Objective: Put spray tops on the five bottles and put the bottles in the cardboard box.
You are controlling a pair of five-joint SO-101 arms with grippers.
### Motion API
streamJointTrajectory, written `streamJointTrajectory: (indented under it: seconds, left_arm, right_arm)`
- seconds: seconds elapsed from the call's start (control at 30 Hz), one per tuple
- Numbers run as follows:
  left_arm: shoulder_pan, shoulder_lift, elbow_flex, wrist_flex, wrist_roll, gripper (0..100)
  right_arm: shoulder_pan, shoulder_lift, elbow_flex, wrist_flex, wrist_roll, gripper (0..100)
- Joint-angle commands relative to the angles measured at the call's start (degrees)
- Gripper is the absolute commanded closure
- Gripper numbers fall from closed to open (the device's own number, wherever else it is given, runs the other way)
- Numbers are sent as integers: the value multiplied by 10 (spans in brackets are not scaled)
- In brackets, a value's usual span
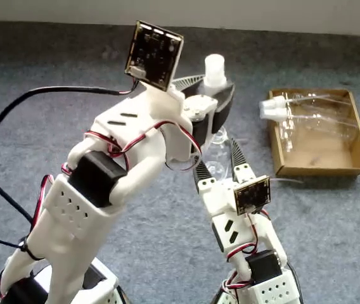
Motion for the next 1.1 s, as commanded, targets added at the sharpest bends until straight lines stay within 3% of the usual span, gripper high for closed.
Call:
streamJointTrajectory:
  seconds: [0.0, 0.17, 0.43, 0.6, 0.9, 1.07]
  left_arm:
    - [15, -42, 72, -17, -1, 995]
    - [15, -80, 153, -33, -1, 995]
    - [27, -127, 320, -228, 0, 995]
    - [47, -178, 399, -302, -2, 995]
    - [46, -178, 414, -310, -2, 993]
    - [51, -178, 413, -261, -27, 992]
  right_arm:
    - [-3, -3, 45, -14, -2, 860]
    - [-3, -3, 45, -14, -2, 860]
    - [-2, -3, 45, -14, -2, 860]
    - [-2, -3, 45, -14, -2, 860]
    - [5, -3, 45, -14, -2, 860]
    - [30, -3, 45, -14, -5, 860]
